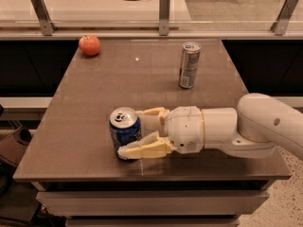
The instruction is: Move pepsi can near apple
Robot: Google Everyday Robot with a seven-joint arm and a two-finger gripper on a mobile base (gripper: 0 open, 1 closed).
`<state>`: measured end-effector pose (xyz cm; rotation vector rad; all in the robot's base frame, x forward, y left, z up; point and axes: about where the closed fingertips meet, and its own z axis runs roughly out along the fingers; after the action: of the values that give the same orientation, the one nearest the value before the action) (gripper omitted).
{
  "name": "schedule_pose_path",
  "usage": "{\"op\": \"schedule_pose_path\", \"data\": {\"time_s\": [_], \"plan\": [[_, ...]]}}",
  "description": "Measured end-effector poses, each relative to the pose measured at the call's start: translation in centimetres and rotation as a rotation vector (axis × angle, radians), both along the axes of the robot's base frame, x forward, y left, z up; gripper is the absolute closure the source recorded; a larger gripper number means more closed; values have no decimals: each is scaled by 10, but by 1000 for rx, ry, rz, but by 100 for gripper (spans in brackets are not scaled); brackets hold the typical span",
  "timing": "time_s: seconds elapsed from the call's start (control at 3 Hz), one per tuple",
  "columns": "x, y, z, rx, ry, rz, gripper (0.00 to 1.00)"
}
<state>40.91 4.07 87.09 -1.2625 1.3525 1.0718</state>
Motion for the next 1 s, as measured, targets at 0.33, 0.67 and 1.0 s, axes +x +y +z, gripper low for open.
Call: {"op": "schedule_pose_path", "data": {"time_s": [0.33,0.67,1.0], "plan": [[-1,2,1,-1,-2,4,64],[-2,4,2,-2,-4,8,87],[-3,6,2,-4,-5,11,100]]}}
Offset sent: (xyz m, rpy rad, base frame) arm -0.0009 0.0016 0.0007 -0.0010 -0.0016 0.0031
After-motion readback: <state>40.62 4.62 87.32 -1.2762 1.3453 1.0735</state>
